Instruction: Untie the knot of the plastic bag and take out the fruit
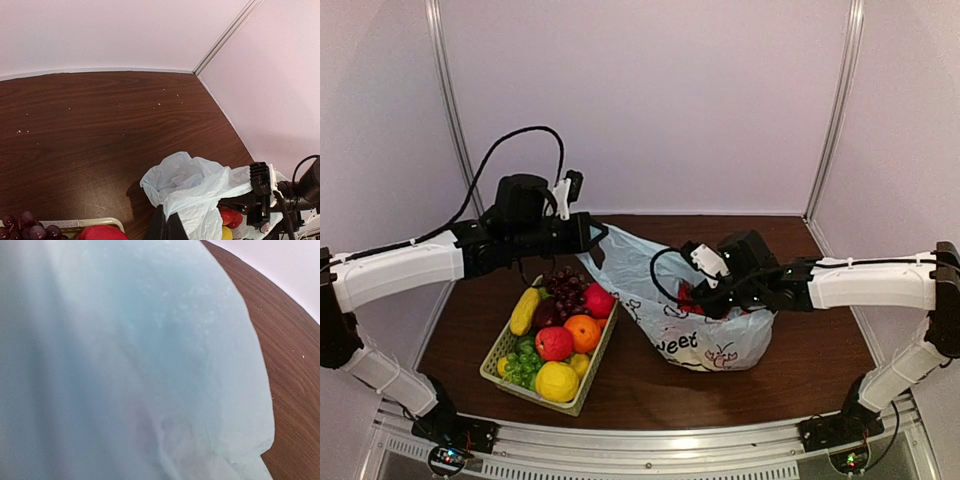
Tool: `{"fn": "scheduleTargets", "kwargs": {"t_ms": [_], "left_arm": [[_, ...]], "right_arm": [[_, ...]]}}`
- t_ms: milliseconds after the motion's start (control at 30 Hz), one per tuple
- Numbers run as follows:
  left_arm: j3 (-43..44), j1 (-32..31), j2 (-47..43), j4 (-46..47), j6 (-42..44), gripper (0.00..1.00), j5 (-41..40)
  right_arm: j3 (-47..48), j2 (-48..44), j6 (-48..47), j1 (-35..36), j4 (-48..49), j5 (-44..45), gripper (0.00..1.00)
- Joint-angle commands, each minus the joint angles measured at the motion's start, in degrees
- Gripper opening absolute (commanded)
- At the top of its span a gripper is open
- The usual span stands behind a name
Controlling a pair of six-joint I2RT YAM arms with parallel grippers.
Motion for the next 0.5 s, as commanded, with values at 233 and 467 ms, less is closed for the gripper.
{"fn": "scheduleTargets", "kwargs": {"t_ms": [233,467], "left_arm": [[7.04,1.91,3.36,-0.88,1.79,0.00,-6.89],[6.45,2.92,2.26,-0.16,1.81,0.00,-8.84]], "right_arm": [[-2.42,-2.50,-2.95,9.13,-8.65,-3.45,0.00],[-1.39,1.09,-1.48,10.15,-11.29,3.57,0.00]]}}
